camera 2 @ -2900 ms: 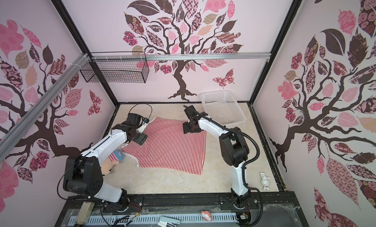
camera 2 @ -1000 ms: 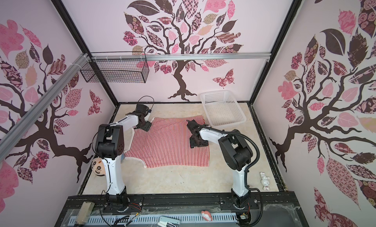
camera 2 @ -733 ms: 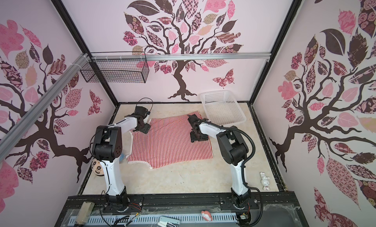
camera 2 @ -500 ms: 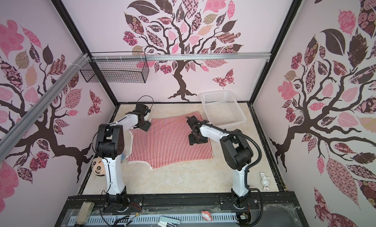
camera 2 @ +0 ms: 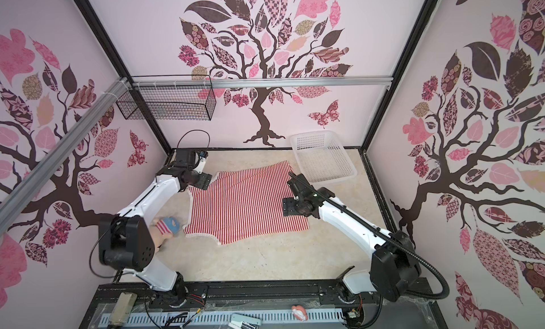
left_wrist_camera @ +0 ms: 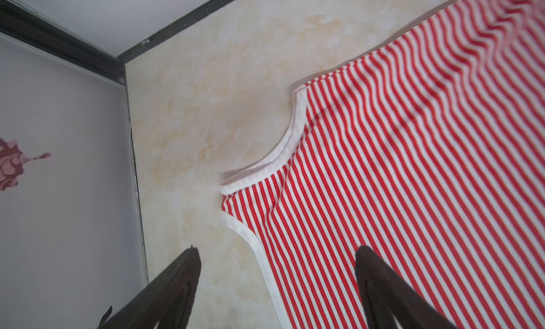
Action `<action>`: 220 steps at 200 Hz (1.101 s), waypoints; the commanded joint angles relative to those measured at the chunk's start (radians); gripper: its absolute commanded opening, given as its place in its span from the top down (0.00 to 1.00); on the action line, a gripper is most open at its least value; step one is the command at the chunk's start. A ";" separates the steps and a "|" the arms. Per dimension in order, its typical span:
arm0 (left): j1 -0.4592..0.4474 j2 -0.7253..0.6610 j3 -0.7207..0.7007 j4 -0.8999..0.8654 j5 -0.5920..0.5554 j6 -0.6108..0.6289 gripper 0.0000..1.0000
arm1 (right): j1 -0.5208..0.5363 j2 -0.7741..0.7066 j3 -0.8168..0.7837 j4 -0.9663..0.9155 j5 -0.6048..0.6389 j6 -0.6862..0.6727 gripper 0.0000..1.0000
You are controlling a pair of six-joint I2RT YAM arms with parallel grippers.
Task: Fold and stack tank tops
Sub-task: Rotate the tank top at the center of the table, then fold the tank top at the center of the table.
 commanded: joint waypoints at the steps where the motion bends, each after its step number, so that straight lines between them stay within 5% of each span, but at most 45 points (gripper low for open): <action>1: -0.068 -0.132 -0.151 -0.023 0.060 0.060 0.14 | -0.083 -0.071 -0.115 0.014 -0.079 0.048 0.10; 60: -0.429 -0.473 -0.557 0.112 -0.127 0.164 0.23 | -0.151 -0.095 -0.292 0.124 -0.182 0.078 0.18; 134: -0.456 -0.523 -0.690 0.096 -0.061 0.246 0.40 | -0.177 0.011 -0.327 0.228 -0.171 0.072 0.30; 220: -0.561 -0.496 -0.737 0.067 -0.059 0.250 0.23 | -0.188 0.032 -0.338 0.255 -0.193 0.054 0.36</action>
